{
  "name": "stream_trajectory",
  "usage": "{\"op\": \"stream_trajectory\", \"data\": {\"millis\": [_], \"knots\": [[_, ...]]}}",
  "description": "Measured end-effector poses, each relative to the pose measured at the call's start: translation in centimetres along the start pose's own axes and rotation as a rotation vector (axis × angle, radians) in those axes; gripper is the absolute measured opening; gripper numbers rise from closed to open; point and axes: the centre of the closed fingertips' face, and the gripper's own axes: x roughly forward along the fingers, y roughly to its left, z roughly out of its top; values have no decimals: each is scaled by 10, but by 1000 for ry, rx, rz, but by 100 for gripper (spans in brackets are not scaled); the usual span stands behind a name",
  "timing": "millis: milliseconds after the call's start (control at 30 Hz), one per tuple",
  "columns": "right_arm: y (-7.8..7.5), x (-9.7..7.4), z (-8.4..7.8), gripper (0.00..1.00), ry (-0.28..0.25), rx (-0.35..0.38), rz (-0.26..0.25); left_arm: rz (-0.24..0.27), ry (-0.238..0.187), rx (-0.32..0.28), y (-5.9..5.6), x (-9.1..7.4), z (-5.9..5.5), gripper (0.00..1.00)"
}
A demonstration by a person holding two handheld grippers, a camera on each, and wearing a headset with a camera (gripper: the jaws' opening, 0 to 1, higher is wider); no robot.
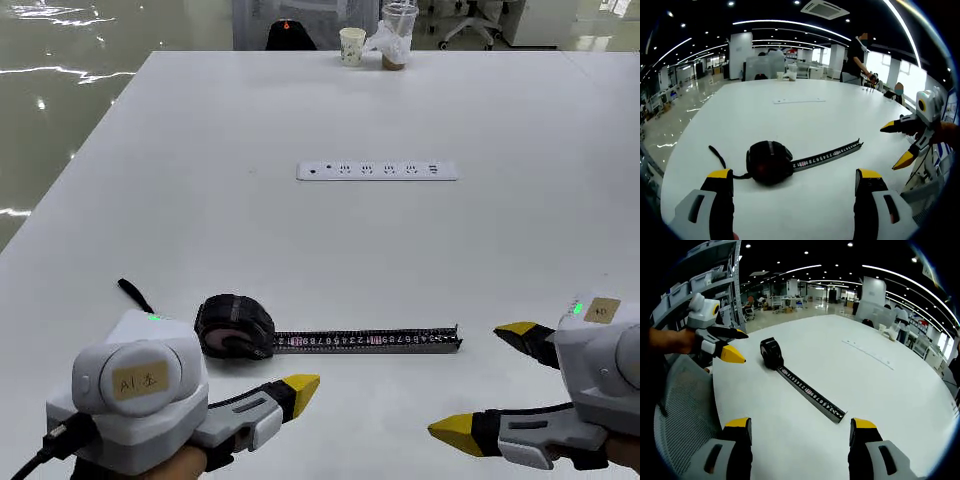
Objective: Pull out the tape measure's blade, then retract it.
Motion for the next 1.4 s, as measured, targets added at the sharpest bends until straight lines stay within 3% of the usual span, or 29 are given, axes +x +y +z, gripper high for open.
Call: {"op": "stream_trajectory", "data": {"millis": [700,1400], "knots": [[-33,16,-8,66,90,-146,76,32,8,-18,12,29,3,97],[-53,37,-16,50,167,-289,155,49,27,-31,18,52,2,98]]}}
